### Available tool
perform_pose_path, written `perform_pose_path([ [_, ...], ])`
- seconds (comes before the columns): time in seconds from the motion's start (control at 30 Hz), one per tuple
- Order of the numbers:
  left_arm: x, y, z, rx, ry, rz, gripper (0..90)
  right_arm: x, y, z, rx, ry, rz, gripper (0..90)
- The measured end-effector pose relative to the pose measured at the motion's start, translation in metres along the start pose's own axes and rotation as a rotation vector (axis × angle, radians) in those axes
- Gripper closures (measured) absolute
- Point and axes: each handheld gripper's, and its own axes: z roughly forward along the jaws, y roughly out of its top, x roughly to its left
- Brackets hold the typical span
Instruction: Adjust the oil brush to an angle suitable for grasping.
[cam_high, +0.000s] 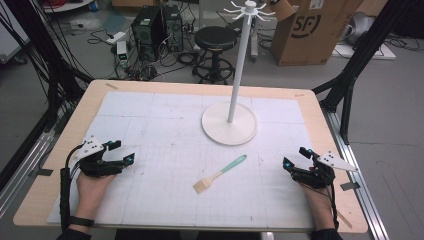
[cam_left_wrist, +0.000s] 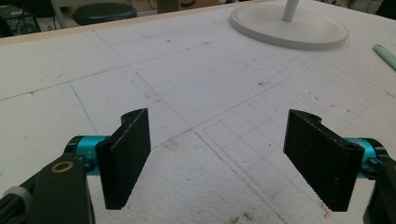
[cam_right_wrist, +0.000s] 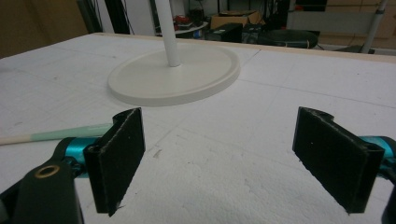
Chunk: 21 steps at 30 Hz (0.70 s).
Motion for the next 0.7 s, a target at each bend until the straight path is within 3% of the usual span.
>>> perform_pose_path([
  [0.57, -0.0009, 0.0006, 0.0007, 0.008, 0.014, 0.003, 20.1, -0.0040, -0.0001, 0.0000, -0.003, -0.006, 0.032, 16.4],
  [0.7, 0.0014, 0.0008, 0.0000, -0.002, 0.013, -0.021, 19.7, -0.0032, 0.0000, 0.0002, -0.002, -0.007, 0.031, 16.5],
])
